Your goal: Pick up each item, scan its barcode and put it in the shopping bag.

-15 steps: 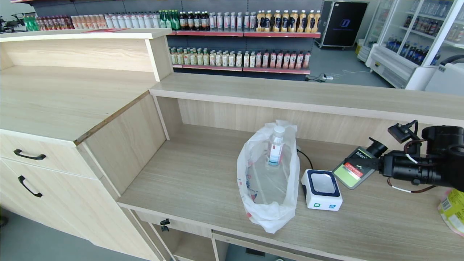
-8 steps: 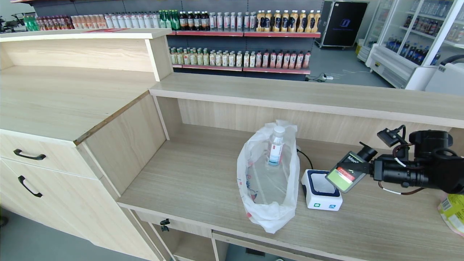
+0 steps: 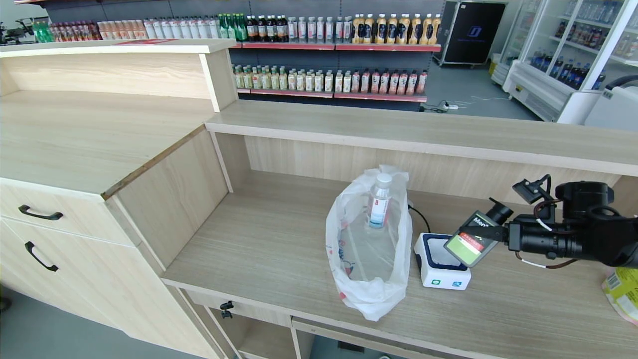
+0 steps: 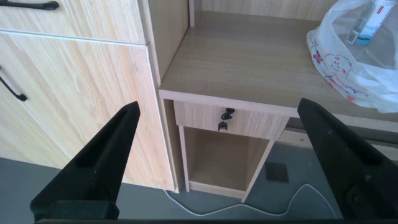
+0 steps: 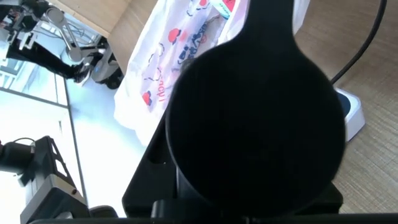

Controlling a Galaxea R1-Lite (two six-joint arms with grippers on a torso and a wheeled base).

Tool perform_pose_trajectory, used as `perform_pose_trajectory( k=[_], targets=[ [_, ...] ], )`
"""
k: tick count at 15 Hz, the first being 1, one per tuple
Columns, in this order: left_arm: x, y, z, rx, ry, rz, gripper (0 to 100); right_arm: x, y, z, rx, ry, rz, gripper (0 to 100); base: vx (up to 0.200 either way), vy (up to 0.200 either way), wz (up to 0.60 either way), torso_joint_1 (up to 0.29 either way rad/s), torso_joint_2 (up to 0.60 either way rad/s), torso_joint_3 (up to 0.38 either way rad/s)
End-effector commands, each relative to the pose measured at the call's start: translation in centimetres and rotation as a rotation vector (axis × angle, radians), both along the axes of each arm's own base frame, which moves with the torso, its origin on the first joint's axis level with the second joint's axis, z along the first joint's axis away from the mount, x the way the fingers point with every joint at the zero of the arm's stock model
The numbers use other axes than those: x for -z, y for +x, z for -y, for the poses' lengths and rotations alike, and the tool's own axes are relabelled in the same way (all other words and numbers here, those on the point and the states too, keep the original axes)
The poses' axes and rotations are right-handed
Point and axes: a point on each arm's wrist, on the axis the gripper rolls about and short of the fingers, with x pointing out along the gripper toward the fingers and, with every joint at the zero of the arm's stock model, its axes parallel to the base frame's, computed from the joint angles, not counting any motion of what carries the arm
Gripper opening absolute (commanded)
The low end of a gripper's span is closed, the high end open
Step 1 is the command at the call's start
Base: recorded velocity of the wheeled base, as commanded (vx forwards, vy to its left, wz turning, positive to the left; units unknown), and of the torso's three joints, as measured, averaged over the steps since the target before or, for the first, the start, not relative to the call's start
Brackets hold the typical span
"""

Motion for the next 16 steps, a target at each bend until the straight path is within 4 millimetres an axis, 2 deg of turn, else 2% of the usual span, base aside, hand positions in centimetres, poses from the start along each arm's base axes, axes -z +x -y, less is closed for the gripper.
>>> perform_pose_trajectory(
  k=[1,13,14,16],
  targets=[
    [0.0,0.0,0.0,0.0,0.0,-0.001,100,0.0,0.0,0.0,-0.002,0.001,0.001,0,0.0,0.0,0.0,0.0,0.0,0.0],
    [0.0,0.0,0.0,0.0,0.0,-0.001,100,-0.3,-0.1,-0.1,-0.002,-0.001,0.003,0,0.0,0.0,0.0,0.0,0.0,0.0],
    [0.0,0.0,0.0,0.0,0.0,-0.001,100,-1.0,-0.4,-0.1,0.0,-0.006,0.021,0,0.0,0.0,0.0,0.0,0.0,0.0],
    [0.0,0.0,0.0,0.0,0.0,-0.001,100,-7.3,-5.0,-0.8,0.034,-0.075,0.202,0,0.0,0.0,0.0,0.0,0.0,0.0]
  ],
)
